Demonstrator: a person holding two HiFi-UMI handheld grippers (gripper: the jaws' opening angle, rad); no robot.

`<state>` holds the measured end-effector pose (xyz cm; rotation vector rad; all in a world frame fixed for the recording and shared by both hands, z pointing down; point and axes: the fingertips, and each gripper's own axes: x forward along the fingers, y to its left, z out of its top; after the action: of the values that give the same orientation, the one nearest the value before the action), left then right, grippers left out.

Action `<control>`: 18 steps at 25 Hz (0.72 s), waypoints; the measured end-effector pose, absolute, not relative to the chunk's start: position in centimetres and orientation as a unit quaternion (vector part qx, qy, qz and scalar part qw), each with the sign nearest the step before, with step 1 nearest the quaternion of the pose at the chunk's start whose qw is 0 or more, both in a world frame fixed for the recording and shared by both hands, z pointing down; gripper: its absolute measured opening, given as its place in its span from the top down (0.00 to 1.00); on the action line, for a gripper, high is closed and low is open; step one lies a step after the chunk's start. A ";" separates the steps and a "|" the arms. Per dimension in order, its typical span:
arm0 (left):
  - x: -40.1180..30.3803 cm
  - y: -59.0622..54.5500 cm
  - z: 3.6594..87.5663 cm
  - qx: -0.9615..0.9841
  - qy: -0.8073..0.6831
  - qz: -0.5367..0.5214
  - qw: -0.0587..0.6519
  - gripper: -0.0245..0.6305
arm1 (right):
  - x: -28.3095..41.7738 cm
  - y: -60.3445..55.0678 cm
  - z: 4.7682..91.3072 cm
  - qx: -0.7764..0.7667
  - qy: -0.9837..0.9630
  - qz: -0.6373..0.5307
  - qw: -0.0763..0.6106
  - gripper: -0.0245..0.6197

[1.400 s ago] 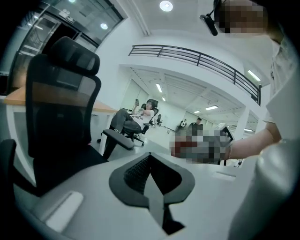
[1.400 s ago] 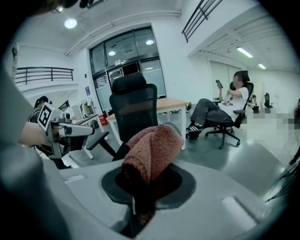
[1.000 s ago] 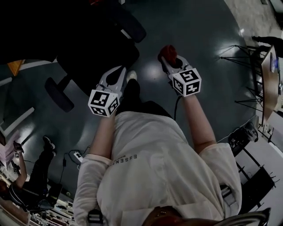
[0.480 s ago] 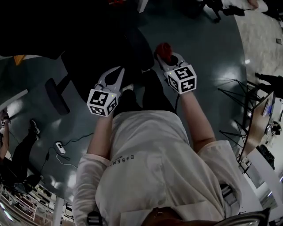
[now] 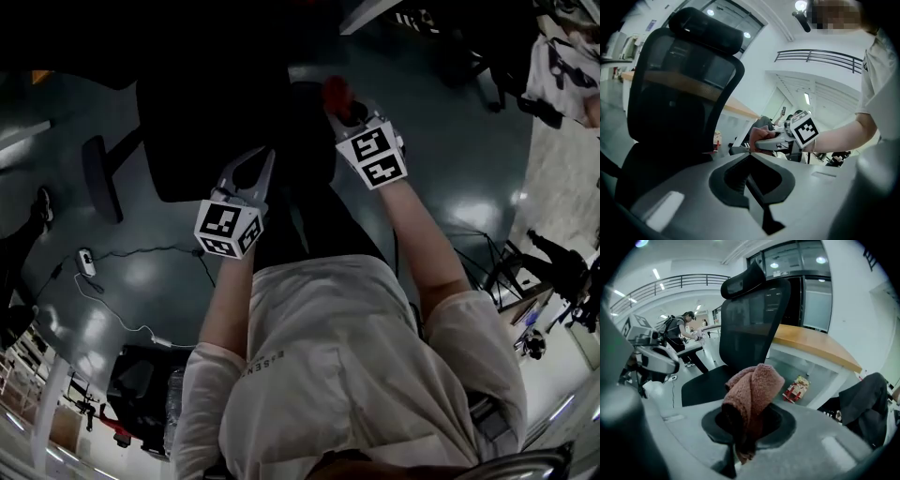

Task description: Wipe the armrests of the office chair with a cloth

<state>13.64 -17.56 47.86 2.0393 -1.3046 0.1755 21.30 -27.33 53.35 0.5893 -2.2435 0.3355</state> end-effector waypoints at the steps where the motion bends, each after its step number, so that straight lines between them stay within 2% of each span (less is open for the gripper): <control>1: 13.6 -17.5 48.3 0.782 -0.508 0.069 0.354 0.94 | 20.7 -28.3 53.9 0.229 -0.883 0.129 0.389 0.89; 11: 9.9 -16.0 50.9 0.749 -0.542 0.073 0.375 0.94 | 16.2 -29.9 56.7 0.206 -0.882 0.143 0.399 0.89; 18: 12.5 -14.5 49.4 0.780 -0.510 0.077 0.355 0.94 | 14.9 -27.0 56.9 0.190 -0.886 0.116 0.407 0.89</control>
<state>12.46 -14.50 49.39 2.0150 -1.3178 0.1985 14.87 -27.01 56.89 0.4781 -2.2342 0.2918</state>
